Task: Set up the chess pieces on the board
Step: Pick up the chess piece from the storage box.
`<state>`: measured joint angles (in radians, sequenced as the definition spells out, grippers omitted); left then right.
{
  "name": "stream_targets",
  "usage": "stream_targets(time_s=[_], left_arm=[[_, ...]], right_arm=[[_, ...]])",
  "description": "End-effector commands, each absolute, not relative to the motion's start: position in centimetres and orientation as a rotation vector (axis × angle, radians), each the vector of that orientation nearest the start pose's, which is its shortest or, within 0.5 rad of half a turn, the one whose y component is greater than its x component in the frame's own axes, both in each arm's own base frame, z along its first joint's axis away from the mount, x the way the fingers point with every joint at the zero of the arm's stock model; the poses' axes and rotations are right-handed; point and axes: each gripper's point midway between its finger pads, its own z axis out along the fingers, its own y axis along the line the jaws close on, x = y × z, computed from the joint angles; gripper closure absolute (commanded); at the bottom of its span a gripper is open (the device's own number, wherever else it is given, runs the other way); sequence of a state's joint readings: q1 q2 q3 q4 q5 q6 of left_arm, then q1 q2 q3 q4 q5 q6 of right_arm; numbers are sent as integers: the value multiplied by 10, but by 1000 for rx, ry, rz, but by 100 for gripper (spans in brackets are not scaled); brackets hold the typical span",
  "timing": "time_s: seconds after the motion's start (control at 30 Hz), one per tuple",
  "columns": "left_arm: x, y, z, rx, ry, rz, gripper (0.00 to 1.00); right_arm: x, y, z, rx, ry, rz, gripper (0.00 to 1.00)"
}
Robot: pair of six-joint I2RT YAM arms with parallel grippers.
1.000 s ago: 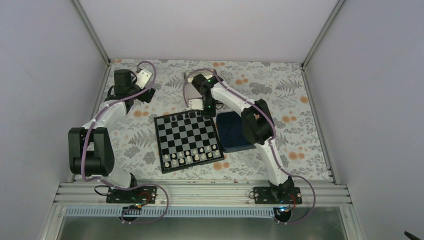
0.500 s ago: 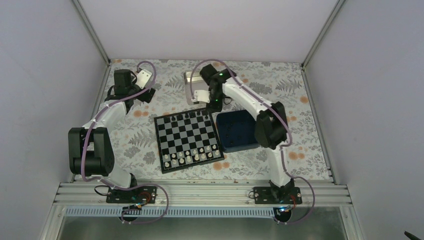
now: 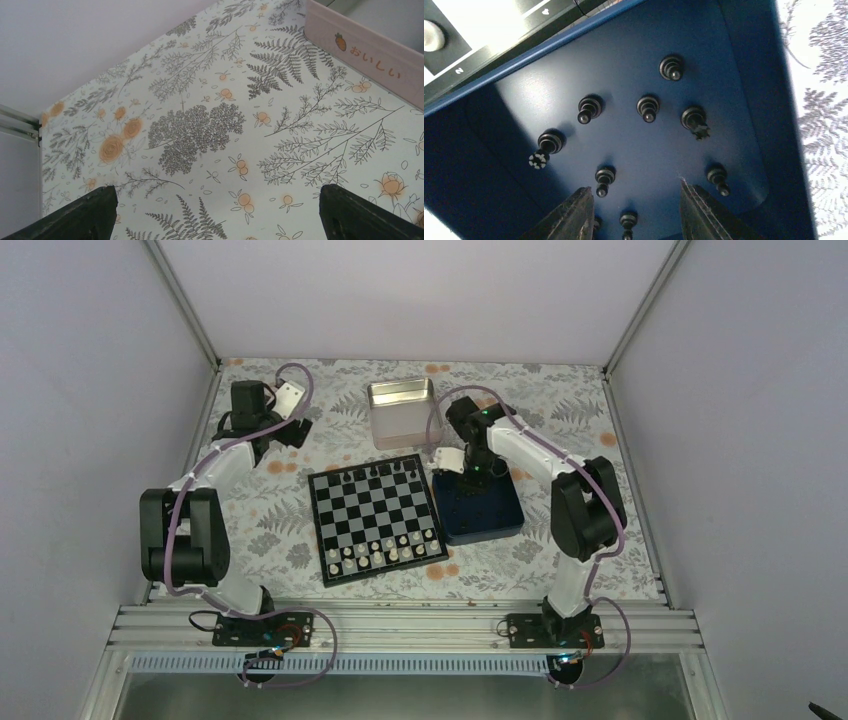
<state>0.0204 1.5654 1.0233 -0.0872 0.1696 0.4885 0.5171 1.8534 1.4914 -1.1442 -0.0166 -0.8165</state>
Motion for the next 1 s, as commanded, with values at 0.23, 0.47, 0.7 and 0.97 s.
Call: stream_targets(time_s=[0.23, 0.47, 0.7, 0.97], left_arm=[[463, -21, 170, 574, 2084, 89, 0], [462, -20, 166, 572, 2095, 89, 0], [463, -21, 164, 574, 2097, 85, 0], [462, -20, 160, 577, 2103, 86, 0]], right_arm=[[324, 205, 60, -1846, 2342, 89, 55], [328, 208, 50, -1846, 2342, 100, 55], [323, 207, 41, -1864, 2372, 123, 59], [314, 206, 31, -1891, 2412, 173, 68]])
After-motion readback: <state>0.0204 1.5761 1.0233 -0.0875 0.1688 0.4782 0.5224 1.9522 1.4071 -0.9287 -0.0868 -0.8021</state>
